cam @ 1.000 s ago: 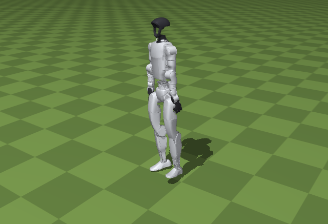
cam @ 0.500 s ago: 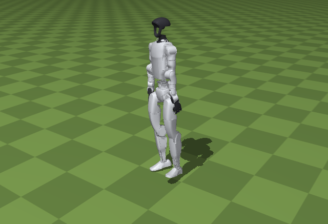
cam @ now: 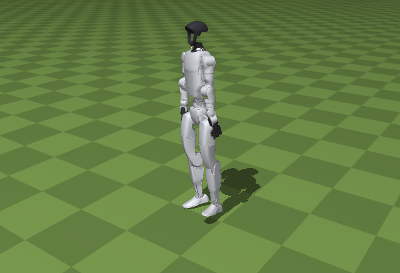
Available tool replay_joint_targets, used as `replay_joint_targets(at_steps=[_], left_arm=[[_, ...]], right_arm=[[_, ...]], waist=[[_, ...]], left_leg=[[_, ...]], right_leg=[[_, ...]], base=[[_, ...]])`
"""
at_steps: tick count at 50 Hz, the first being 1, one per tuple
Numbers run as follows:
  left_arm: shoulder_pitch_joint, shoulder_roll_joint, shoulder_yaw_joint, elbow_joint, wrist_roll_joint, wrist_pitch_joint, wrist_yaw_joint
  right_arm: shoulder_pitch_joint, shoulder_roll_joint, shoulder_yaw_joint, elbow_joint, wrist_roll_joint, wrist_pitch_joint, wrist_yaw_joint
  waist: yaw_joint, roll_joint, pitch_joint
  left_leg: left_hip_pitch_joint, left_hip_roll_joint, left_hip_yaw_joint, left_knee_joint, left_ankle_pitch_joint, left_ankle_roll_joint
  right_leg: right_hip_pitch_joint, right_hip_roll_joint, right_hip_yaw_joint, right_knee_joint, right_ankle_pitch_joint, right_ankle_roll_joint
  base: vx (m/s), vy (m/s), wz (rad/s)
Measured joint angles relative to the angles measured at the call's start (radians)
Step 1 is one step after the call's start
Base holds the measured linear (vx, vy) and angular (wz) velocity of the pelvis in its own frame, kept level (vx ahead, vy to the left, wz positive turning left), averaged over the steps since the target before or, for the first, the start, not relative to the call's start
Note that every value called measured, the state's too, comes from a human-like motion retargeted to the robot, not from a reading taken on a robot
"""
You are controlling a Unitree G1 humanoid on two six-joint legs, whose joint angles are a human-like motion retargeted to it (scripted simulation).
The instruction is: In place motions
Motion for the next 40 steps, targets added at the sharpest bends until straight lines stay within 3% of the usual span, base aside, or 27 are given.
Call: replay_joint_targets(at_steps=[40], left_arm=[[-0.003,0.0,-0.009,0.002,-0.028,-0.018,0.039]], right_arm=[[-0.004,-0.004,0.001,0.003,-0.011,-0.003,-0.001]], waist=[[0.009,-0.003,0.0]], left_leg=[[-0.013,0.004,-0.007,0.005,-0.007,-0.006]], right_leg=[[-0.003,-0.005,-0.012,0.0,0.0,0.004]], base=[[0.0,0.0,0.0]])
